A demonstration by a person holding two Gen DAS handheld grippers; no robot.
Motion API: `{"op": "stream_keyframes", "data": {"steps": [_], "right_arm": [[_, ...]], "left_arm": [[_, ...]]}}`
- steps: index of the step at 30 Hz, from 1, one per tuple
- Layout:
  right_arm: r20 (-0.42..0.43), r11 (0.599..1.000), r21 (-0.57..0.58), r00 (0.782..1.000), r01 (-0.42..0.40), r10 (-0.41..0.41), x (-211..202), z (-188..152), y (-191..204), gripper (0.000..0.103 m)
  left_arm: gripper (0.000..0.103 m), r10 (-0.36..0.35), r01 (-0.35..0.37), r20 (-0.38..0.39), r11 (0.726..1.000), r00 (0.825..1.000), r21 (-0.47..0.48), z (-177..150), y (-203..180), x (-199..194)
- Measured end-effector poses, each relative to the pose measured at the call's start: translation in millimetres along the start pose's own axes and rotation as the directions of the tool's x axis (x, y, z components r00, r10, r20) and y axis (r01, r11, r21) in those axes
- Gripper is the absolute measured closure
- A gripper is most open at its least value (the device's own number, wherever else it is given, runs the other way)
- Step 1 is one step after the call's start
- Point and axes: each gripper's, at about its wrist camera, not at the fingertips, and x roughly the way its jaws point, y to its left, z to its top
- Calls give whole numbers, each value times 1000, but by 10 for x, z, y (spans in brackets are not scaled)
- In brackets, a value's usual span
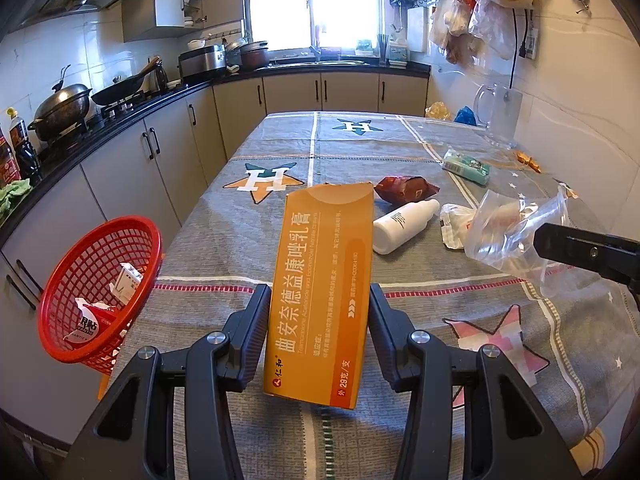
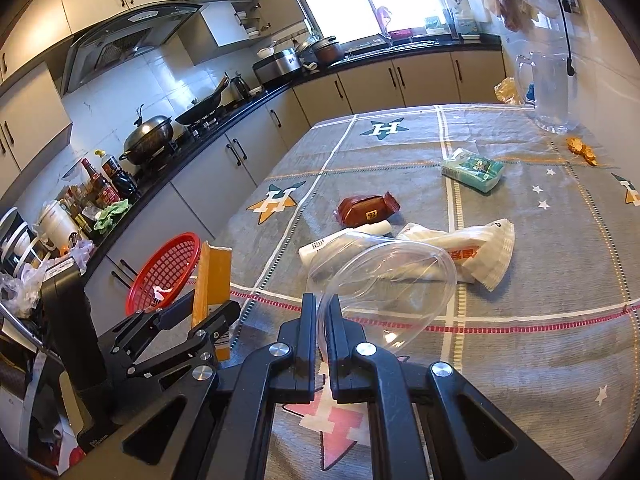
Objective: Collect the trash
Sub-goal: 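Lift the orange box and clear cup and carry them over the red basket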
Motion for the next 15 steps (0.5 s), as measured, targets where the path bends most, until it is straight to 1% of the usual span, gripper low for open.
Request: {"op": "stream_keyframes", "data": {"steps": [15], "right_arm": [[-25,999,-40,1000,-18,17,140,38,192,97]], "left_arm": [[56,17,-16,11,999,1000,-50,-15,213,-51]]}}
